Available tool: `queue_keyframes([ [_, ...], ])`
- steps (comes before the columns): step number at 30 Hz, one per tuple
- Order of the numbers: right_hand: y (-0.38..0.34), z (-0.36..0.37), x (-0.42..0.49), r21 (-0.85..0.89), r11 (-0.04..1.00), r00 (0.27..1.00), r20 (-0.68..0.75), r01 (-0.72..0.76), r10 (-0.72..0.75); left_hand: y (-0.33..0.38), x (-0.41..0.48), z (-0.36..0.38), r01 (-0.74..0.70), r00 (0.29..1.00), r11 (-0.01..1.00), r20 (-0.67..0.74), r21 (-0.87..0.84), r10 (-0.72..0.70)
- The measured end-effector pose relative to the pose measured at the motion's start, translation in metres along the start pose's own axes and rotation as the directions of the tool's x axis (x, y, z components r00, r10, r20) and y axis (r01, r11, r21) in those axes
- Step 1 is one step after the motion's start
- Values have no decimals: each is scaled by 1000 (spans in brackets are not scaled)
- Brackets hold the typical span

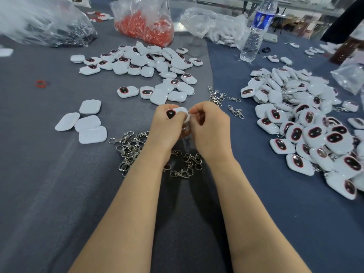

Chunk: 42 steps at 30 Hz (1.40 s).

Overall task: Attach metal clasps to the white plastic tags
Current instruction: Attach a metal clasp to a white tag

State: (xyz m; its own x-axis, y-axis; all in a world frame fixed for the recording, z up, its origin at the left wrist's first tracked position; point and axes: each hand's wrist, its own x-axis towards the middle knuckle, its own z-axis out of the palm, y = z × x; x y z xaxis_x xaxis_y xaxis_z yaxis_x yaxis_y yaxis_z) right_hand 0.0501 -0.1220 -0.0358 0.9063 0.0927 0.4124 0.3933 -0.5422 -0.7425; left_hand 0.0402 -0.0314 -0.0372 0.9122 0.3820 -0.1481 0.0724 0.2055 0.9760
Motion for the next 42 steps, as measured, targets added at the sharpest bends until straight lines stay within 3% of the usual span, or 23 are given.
queue_keyframes([
  [3,5,0,1,1,999,998,44,-52,51,-1,0,-2,-192,979,930,-3,313,203],
  [6,8,-1,1,35,997,995,81,-63,60,-2,0,-3,-278,957,868,44,410,286],
  [8,6,-3,1,109,993,997,63,-55,48,0,-1,-2,-233,971,927,16,296,239],
  [10,3,-4,2,202,978,998,39,-56,49,6,-3,-2,-55,998,998,11,-21,55],
  [12,0,-5,2,287,956,998,27,-64,59,10,-3,-4,139,988,937,106,-322,-110],
  [14,-2,-5,3,342,936,996,44,-84,74,13,-3,-9,294,951,817,240,-497,-196],
  [17,-2,-4,4,321,941,992,102,-110,81,17,-3,-15,452,884,680,392,-578,-255],
  [20,1,-1,2,210,977,999,21,-45,42,18,-5,-15,482,867,672,418,-562,-273],
  [26,0,1,-1,73,997,998,-52,39,-35,15,-7,-9,296,951,847,218,-441,-219],
  [28,2,0,0,-7,998,998,-11,69,-69,13,-6,-5,145,988,952,92,-271,-124],
  [30,4,-2,0,-75,992,994,55,97,-93,12,-5,-5,-81,996,996,-30,25,82],
  [33,7,-5,2,-206,970,978,190,131,-91,8,-7,-7,-399,904,816,32,419,426],
  [35,9,-6,2,-238,964,971,233,116,-59,3,-8,-7,-493,848,699,103,519,521],
  [36,8,-6,1,-207,974,975,218,88,-42,1,-7,-6,-496,845,697,103,518,525],
  [38,5,-3,0,-73,997,991,136,17,-7,3,-4,-5,-394,908,840,21,374,418],
  [40,1,-1,0,59,998,997,77,-36,31,7,-2,-3,-145,988,988,-33,60,148],
  [42,0,1,1,151,985,995,67,-79,69,9,-2,-4,116,993,965,34,-235,-111],
])
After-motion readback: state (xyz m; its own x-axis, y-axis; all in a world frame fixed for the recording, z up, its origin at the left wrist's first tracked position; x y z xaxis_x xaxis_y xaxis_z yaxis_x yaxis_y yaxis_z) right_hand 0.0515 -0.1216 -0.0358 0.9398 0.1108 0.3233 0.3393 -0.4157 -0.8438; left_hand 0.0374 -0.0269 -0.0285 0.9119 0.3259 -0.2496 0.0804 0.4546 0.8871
